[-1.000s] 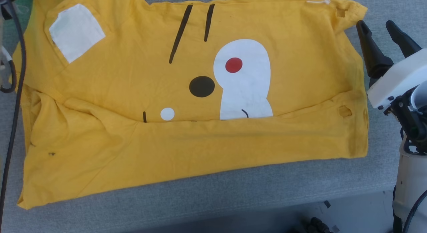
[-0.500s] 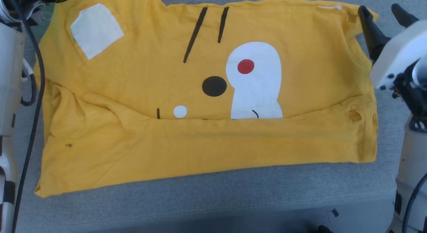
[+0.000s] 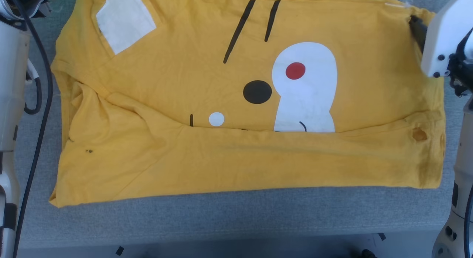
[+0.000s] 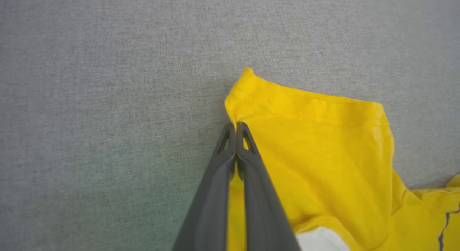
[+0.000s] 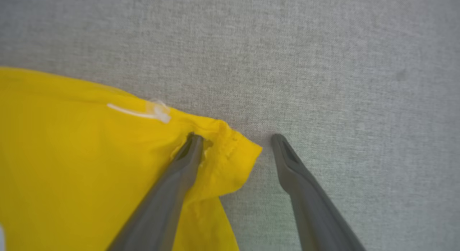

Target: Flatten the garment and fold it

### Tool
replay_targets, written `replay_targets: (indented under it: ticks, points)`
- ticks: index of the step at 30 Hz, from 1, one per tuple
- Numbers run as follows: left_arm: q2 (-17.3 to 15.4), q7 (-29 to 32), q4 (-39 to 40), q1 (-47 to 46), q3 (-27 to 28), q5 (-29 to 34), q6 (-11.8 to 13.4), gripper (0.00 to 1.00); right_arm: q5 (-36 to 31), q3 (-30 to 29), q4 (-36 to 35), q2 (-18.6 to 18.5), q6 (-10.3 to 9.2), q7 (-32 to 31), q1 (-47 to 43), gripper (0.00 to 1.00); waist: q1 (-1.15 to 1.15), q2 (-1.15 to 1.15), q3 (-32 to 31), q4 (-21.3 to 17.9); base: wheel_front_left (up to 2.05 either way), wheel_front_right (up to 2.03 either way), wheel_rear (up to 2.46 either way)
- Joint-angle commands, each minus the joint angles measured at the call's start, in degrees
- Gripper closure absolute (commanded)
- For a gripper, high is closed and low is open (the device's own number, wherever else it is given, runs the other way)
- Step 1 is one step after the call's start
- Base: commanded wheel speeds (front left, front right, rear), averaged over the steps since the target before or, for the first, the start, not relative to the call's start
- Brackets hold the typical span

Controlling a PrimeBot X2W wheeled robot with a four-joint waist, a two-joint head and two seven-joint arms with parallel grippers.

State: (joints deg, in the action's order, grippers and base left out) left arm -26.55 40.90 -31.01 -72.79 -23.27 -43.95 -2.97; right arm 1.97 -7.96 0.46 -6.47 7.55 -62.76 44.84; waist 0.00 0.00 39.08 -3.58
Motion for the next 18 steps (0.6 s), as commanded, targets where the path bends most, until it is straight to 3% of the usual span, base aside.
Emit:
replay_targets:
  ticks: [1, 7, 18]
  points:
    - [-0.21, -0.50, 0.32, 0.89, -0.05, 0.01, -0.20, 1.00, 0.92, 0.49, 1.66, 0.63, -0.06, -0.64, -0.61, 1.00, 0.00, 0.00, 0.30, 0.35, 0.00, 0.00, 0.00]
    - [0.04, -3.75, 0.87, 1.81, 0.55, -0.64, -1.12, 1.00, 1.61, -0.38, 1.08, -0.22, -0.06, 3.28, 0.49, 1.00, 0.00, 0.00, -2.15, 0.62, 0.00, 0.00, 0.00]
    - [-0.17, -9.64, 4.42, 8.16, 1.43, -3.34, -3.09, 1.00, 2.54, -1.49, 2.46, -3.00, -0.06, 12.47, -3.22, 1.00, 0.00, 0.00, -14.38, 3.09, 0.00, 0.00, 0.00]
